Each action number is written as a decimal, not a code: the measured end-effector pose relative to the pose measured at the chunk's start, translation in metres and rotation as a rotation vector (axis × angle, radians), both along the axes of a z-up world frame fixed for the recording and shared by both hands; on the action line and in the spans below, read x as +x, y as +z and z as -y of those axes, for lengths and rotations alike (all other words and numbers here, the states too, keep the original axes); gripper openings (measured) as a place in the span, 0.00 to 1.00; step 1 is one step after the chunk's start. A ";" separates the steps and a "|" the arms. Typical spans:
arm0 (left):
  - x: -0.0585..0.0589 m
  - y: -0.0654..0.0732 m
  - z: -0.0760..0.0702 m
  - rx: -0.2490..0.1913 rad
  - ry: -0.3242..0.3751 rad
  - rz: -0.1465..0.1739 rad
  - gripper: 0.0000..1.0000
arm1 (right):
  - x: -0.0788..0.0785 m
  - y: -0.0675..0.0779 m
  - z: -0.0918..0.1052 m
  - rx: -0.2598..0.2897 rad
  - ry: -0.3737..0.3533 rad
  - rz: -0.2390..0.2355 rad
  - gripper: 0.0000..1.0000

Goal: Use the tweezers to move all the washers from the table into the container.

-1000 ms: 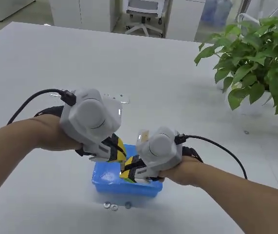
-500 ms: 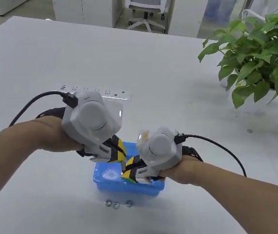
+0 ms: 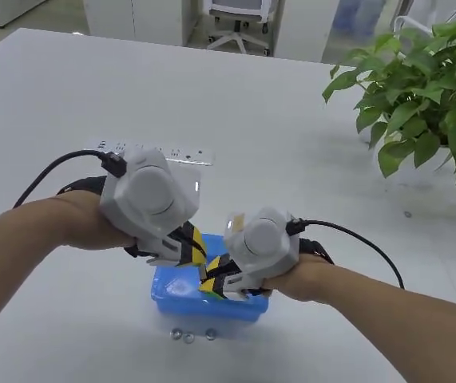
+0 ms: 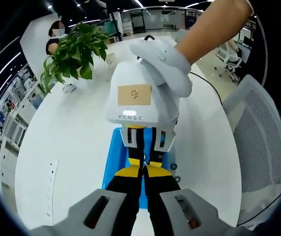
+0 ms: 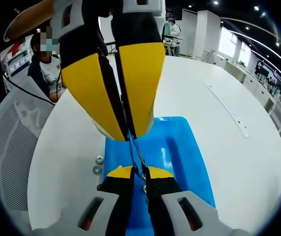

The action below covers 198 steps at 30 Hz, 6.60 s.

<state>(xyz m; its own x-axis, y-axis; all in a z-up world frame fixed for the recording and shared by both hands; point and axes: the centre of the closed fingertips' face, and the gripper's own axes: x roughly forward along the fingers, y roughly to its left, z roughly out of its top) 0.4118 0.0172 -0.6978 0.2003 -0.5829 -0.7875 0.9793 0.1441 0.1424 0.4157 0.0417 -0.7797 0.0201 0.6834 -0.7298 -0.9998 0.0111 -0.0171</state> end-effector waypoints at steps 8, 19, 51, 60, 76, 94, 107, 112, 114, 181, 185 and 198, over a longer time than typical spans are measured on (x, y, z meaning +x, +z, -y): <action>-0.004 0.009 0.001 0.003 -0.006 0.014 0.05 | -0.002 0.009 0.002 0.012 -0.007 0.011 0.11; -0.012 0.025 0.005 0.013 -0.024 0.038 0.05 | -0.007 0.025 0.005 0.047 -0.031 0.021 0.11; -0.056 0.040 0.013 0.023 -0.061 0.034 0.05 | -0.051 0.042 0.011 0.113 -0.073 0.040 0.11; -0.063 0.030 0.018 0.025 -0.070 0.019 0.05 | -0.059 0.032 0.017 0.105 -0.076 0.032 0.11; -0.071 0.010 0.021 0.029 -0.080 -0.002 0.05 | -0.069 0.012 0.023 0.076 -0.067 0.022 0.11; -0.073 -0.005 0.023 0.028 -0.080 -0.016 0.05 | -0.071 -0.002 0.025 0.058 -0.066 0.013 0.11; -0.072 -0.012 0.021 0.029 -0.076 -0.031 0.06 | -0.069 -0.010 0.023 0.056 -0.066 0.005 0.11; -0.071 -0.014 0.019 0.031 -0.074 -0.035 0.06 | -0.069 -0.012 0.021 0.057 -0.067 -0.002 0.12; -0.071 -0.015 0.019 0.031 -0.073 -0.037 0.06 | -0.069 -0.013 0.021 0.056 -0.067 -0.003 0.12; -0.080 0.014 0.025 0.035 -0.097 -0.025 0.05 | -0.079 0.016 0.024 0.093 -0.094 -0.001 0.10; -0.080 0.019 0.026 0.033 -0.101 -0.025 0.05 | -0.080 0.021 0.024 0.093 -0.086 0.008 0.10; -0.075 0.039 0.023 0.042 -0.107 -0.005 0.05 | -0.073 0.041 0.020 0.109 -0.082 0.030 0.10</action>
